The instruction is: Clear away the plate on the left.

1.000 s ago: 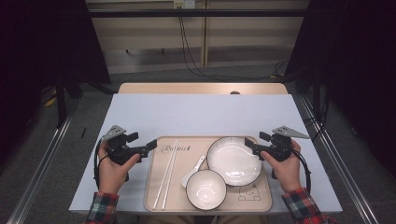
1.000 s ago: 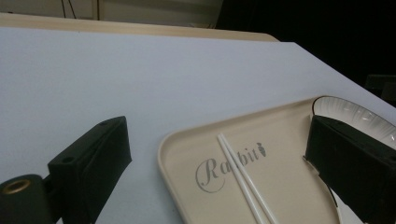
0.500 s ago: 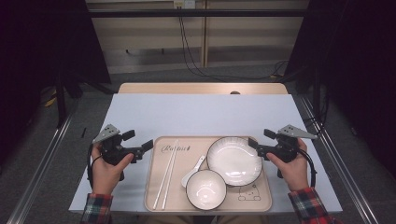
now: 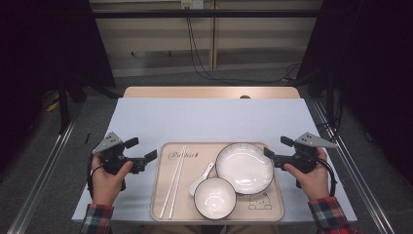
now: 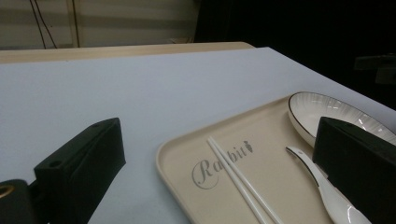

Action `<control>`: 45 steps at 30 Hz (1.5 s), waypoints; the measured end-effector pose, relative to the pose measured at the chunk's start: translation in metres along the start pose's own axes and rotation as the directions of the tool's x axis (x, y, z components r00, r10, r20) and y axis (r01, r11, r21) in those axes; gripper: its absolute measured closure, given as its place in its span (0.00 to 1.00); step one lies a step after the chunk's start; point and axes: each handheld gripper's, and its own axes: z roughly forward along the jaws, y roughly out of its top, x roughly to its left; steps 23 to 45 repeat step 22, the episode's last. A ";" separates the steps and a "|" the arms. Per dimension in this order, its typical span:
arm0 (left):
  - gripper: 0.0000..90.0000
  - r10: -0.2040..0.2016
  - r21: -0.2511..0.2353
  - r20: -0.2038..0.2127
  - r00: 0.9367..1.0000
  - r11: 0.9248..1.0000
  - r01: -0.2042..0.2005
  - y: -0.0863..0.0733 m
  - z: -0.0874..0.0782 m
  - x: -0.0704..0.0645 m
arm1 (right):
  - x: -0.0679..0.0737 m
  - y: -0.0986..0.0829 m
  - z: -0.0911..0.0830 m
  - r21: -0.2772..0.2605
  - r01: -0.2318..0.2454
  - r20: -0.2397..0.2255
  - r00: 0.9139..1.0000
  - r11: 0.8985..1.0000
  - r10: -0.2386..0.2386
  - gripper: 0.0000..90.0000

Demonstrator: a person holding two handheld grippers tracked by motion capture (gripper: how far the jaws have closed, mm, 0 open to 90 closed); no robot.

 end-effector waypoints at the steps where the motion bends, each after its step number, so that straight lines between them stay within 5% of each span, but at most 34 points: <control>1: 0.02 0.000 -0.006 0.003 1.000 1.000 0.001 -0.001 -0.002 0.000 | -0.001 -0.001 -0.002 -0.002 0.000 0.004 1.000 1.000 0.000 0.15; 16: 0.02 0.012 -0.043 -0.009 1.000 0.999 -0.012 -0.011 -0.023 0.009 | -0.009 -0.006 -0.028 -0.049 0.034 -0.002 0.999 0.998 -0.035 0.14; 20: 0.02 0.023 -0.020 -0.040 0.999 1.000 -0.023 -0.015 -0.020 0.010 | -0.013 -0.009 -0.027 -0.035 0.045 0.004 0.999 0.998 -0.045 0.12; 45: 0.02 0.023 -0.008 -0.033 0.999 1.000 -0.023 -0.018 -0.017 0.011 | -0.014 -0.010 -0.025 -0.020 0.054 0.012 0.998 0.998 -0.054 0.12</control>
